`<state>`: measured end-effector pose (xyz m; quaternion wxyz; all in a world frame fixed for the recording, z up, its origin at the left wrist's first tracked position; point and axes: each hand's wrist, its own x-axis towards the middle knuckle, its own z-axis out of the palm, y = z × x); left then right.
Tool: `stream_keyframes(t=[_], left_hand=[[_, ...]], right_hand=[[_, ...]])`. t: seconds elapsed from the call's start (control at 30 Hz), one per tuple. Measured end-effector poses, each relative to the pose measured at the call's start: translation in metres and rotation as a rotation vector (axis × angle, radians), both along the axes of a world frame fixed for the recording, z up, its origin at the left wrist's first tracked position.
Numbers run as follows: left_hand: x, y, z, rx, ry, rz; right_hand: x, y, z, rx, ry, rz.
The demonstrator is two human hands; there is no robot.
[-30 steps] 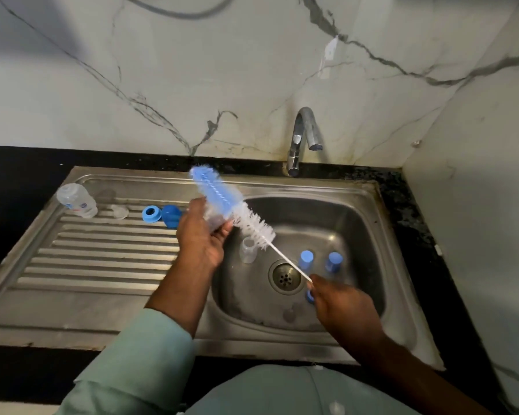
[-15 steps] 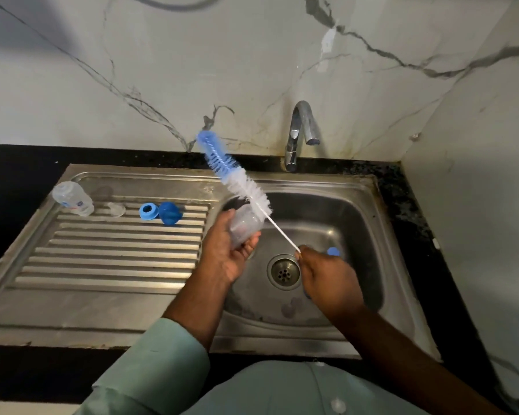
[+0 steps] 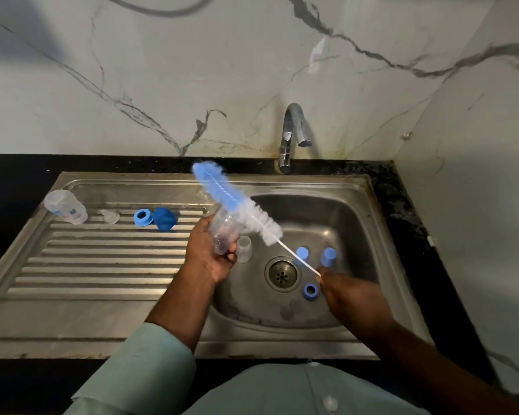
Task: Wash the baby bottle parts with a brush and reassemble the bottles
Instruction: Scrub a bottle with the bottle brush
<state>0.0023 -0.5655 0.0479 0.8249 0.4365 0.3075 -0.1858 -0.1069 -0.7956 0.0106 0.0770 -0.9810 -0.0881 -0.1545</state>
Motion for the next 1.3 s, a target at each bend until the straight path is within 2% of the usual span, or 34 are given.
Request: stream_keyframes(t=[0.13,0.3,0.43,0.5,0.6,0.7,0.8,0.93,1.03,1.1,1.17,1.3], left_hand=[[-0.009,-0.019,-0.013,0.019,0.023,-0.186],[0.01,0.002,-0.011,-0.067,0.009,-0.082],[0.006,-0.01,-0.016,0.035,-0.008,-0.144],[0.001,-0.021,-0.016,-0.001,0.005,-0.194],[0.005,-0.012,-0.016,-0.044,-0.009,-0.114],[-0.002,-0.015,-0.014,0.045,-0.062,-0.06],[-0.013,-0.041,-0.016,0.176,-0.048,-0.075],[-0.008,-0.034,-0.013,0.205,-0.119,0.028],[-0.006,-0.024,-0.015,0.12,-0.177,-0.033],[-0.007,-0.023,-0.018,0.017,-0.198,-0.097],[-0.006,-0.018,-0.016,0.0,-0.201,-0.126],[0.005,0.004,-0.009,0.428,-0.387,-0.214]], right_hand=[[0.027,0.011,0.008,0.048,0.02,-0.025],[0.02,-0.008,0.003,0.147,0.137,-0.012],[0.018,-0.005,0.009,0.168,0.107,0.007],[0.037,0.007,0.013,0.128,0.015,0.016],[0.032,-0.015,0.012,0.082,0.023,0.026],[0.01,-0.03,0.008,0.129,0.05,0.084],[0.032,0.001,0.02,0.215,0.162,0.041],[0.026,-0.008,0.011,0.227,0.193,0.015],[0.006,-0.017,0.006,0.292,0.229,0.023],[0.013,-0.005,0.014,0.319,0.219,-0.018],[0.022,0.003,0.019,0.351,0.259,-0.041],[0.01,-0.013,0.023,0.347,0.323,-0.06]])
